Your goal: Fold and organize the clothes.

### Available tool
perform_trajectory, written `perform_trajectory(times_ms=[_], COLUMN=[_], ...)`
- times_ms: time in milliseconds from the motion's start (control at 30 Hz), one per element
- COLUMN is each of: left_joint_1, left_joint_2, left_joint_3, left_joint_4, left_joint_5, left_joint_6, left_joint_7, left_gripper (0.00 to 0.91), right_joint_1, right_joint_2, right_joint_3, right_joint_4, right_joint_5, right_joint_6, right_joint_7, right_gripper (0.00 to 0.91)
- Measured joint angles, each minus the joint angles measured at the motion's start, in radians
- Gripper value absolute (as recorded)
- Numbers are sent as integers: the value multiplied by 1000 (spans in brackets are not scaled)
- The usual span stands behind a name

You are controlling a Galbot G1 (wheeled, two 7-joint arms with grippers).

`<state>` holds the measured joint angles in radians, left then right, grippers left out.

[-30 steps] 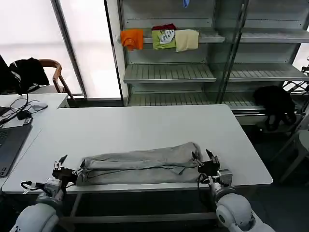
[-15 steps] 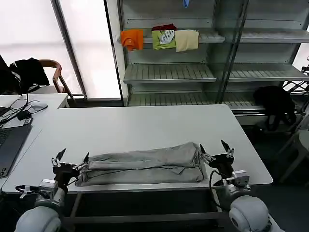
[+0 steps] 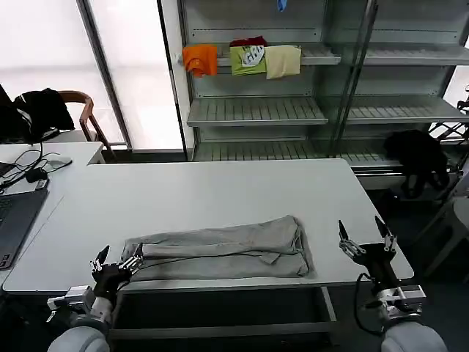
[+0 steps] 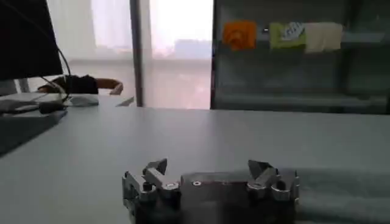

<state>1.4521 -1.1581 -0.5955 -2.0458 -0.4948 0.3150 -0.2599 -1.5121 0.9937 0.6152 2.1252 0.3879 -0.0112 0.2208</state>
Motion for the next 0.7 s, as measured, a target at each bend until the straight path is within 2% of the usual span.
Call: perform_trajectory(times_ms=[267,300,333,367,400,433,700], left_joint_1=[-13,-16,-18,-21,-24,-28,-42], left_joint_2=[-27,-31,-35,-40,-42,-45,-60], left_joint_3=[1,4,6,8,10,11,24], left_joint_4=[63,68,75,82,88,93,119], left_joint_5=[-52,-58,-64,-71,-77,-82,-127], left_joint_6=[8,9,10,12,13,13,0], left_joint_7=[7,9,10,10,11,12,31], left_gripper=[907,846,685,453,131,20,10], right_joint_1=[-33,-36,-38,-40,-43,-45,-54], right_joint_2=[2,2,2,2,2,2,3], right_joint_3=[35,37,38,41,44,46,55], right_joint_4=[1,2,2,2,2,2,-3], right_joint_5=[-8,-10,-11,-11,-12,-12,-13], right_joint_6=[36,39,41,44,46,49,60], right_joint_7=[-11,-13,-14,-15,-16,-16,-17], right_gripper=[907,907,907,907,907,907,907])
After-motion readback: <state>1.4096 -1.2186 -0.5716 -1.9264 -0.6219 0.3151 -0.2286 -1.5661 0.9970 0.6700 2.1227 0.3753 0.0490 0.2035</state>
